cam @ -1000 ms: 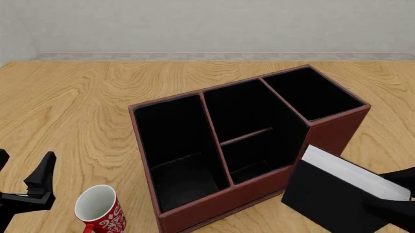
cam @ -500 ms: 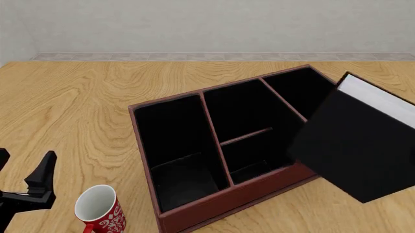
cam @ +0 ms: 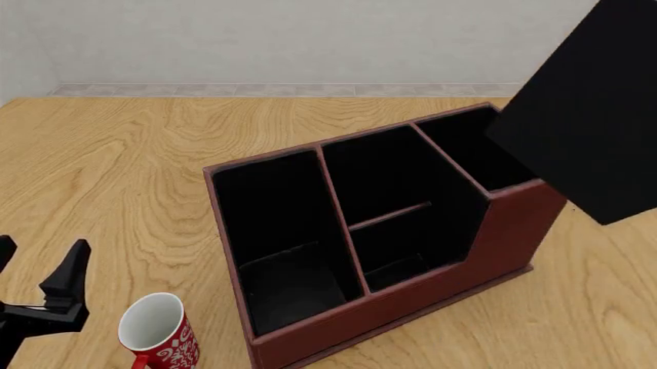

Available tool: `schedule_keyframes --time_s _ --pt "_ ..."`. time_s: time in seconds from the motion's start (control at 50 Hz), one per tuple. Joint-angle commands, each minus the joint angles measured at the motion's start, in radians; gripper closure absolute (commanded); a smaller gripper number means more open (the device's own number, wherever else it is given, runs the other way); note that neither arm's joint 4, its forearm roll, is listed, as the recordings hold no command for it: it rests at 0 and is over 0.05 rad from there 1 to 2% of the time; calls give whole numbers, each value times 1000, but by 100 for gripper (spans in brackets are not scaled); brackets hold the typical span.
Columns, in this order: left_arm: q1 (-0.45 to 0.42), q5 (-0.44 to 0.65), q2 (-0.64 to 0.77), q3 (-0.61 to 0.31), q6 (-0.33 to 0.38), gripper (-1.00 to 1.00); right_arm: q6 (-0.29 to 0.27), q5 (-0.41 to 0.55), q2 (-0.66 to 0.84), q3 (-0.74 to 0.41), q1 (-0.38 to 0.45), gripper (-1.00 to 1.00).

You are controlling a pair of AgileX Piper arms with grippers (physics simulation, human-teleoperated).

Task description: Pick up the book and place it in the right compartment of the caddy.

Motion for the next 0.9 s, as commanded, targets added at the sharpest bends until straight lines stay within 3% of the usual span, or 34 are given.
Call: schedule_keyframes --time_s 0.02,0.36,0.5,0.9 --pt "-2 8 -2 0 1 -100 -13 -48 46 -83 -90 100" --pt "-1 47 -36 0 -1 -100 -19 -129 185 -180 -129 100" --pt "0 63 -52 0 1 -100 -33 -123 254 -233 -137 100" --pt "-1 75 -66 0 -1 -100 -1 -116 400 -378 -193 100"
